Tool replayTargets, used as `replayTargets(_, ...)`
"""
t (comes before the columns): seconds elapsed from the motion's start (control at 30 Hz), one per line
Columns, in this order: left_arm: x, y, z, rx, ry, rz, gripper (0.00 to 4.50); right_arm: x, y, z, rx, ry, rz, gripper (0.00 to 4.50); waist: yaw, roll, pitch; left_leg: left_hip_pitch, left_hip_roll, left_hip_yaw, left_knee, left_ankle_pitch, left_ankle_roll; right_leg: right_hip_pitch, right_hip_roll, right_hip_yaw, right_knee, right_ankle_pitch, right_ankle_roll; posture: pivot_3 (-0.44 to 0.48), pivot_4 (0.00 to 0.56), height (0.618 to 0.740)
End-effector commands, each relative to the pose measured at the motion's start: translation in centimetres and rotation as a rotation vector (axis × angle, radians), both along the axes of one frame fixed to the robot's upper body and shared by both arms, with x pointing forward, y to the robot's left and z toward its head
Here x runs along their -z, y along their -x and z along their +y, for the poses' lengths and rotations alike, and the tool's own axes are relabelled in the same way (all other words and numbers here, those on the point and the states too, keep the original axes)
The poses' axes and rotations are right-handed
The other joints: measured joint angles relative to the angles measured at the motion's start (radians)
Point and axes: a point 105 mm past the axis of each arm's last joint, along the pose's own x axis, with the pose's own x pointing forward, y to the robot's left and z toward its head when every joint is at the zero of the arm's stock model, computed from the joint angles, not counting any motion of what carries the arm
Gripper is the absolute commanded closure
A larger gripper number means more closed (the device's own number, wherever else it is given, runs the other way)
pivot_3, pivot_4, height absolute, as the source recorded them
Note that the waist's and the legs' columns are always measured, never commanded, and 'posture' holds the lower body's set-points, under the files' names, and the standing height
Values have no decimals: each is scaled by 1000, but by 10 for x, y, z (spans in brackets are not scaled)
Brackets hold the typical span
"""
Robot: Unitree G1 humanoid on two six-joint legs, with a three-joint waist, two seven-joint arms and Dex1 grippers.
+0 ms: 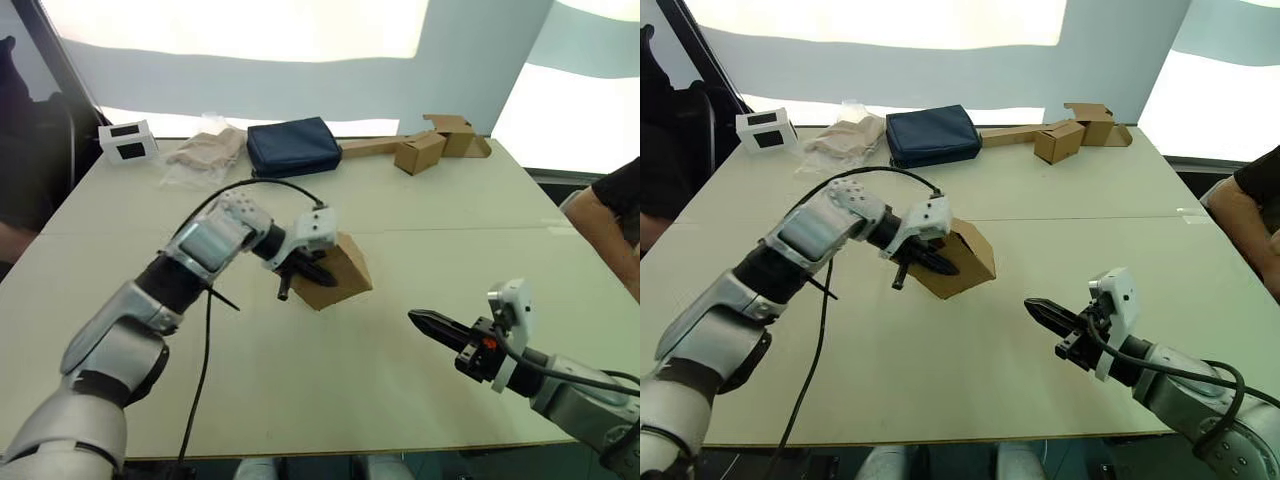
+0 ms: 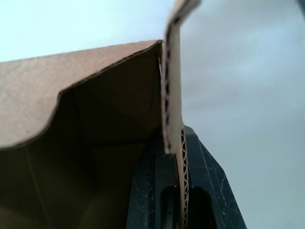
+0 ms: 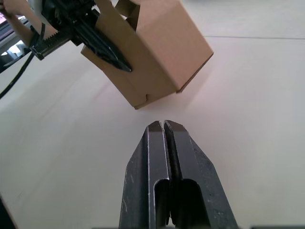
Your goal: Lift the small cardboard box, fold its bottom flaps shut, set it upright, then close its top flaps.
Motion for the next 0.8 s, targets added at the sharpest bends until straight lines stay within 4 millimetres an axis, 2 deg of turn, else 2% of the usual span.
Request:
replayTargets(0.03,-3,0,-12,107,-78,-93,4500,-7,2,5,17,8,-69,4463,1,0,0,0,0,0,0,0,0,0,0,0,0,0,0,0,150,740)
replayTargets(0.17,6,9,-22,194,-151,-97,4500,-3,5,11,33,-5,-72,4463,1,0,0,0,0,-1,0,-2,3,0,1,0,0,-1,1,0,150,740)
replayTargets(0.2,7,13,-23,212,-168,-93,4241,-1,6,12,40,-1,-76,4491,0,0,0,0,0,-1,0,-2,4,0,1,0,0,-1,1,0,150,740)
replayTargets(0.27,8,16,-24,227,-186,-93,3715,0,6,11,52,1,-81,4500,0,0,0,0,0,-1,0,-2,4,0,1,0,0,-1,2,0,150,740)
replayTargets(0.4,-6,11,-34,188,-168,-107,2165,2,6,9,65,2,-80,4500,2,0,0,0,0,-1,1,-2,4,0,0,0,1,-1,2,0,150,740)
replayTargets(0.53,-34,8,-42,128,-98,-81,626,2,4,7,66,0,-83,4500,2,0,0,-1,0,-1,1,-2,4,0,0,0,1,-1,2,0,150,740)
replayTargets(0.6,-52,2,-42,72,-46,-71,44,1,1,6,58,3,-83,4500,-1,0,0,-1,0,-1,1,-2,4,0,0,0,1,-1,2,0,150,740)
replayTargets(0.67,-73,-5,-36,5,19,-67,44,-1,-4,5,45,7,-88,4500,-5,0,0,0,0,-1,1,-3,5,0,1,1,1,-1,2,0,150,740)
replayTargets(0.8,-89,-9,-20,-46,99,-38,44,-5,-11,3,33,19,-101,4500,-3,1,0,0,1,-2,1,-3,5,-1,2,0,2,-1,2,0,150,740)
